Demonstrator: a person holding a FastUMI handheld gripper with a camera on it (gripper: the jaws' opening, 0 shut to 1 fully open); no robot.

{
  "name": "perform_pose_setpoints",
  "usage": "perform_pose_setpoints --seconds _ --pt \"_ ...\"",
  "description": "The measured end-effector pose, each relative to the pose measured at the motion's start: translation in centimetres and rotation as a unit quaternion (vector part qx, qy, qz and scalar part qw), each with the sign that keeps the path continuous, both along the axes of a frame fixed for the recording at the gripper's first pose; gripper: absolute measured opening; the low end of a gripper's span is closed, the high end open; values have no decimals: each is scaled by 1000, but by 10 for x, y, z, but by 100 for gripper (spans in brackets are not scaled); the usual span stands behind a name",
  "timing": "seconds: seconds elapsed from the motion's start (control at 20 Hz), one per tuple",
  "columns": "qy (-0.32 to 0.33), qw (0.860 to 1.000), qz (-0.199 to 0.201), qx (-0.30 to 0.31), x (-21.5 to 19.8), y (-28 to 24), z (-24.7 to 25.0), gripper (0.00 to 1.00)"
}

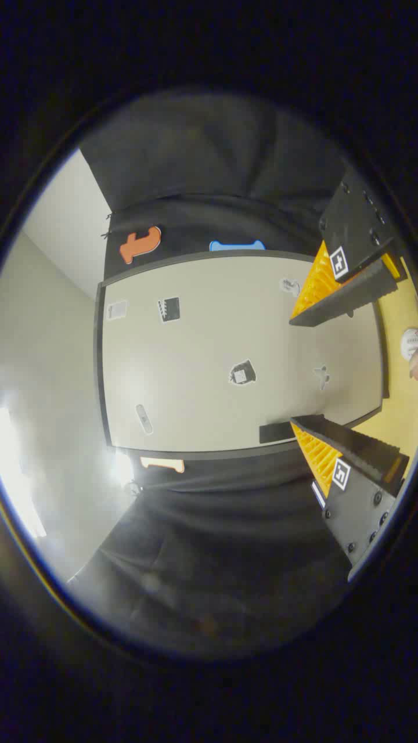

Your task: Open the shoe cabinet door, grab the shoes and put them into the shoe cabinet, then close the shoe cabinet door.

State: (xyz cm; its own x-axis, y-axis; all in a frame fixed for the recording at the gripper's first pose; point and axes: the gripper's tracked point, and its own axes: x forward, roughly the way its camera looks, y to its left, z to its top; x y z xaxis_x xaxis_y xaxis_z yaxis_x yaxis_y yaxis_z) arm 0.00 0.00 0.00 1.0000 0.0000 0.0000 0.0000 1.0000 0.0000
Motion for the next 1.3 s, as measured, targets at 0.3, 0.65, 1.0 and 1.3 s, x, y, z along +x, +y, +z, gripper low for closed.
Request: perform_pose_setpoints --seconds 0.3,0.65,1.0,1.3 --pt "15 1000 -1 -17 12 7 -11 95" --pt "24 1000 -1 -15 18 8 -18 95" --pt "28 1000 8 -11 29 19 -21 95" --pt "39 999 19 -9 50 50 -35 95"
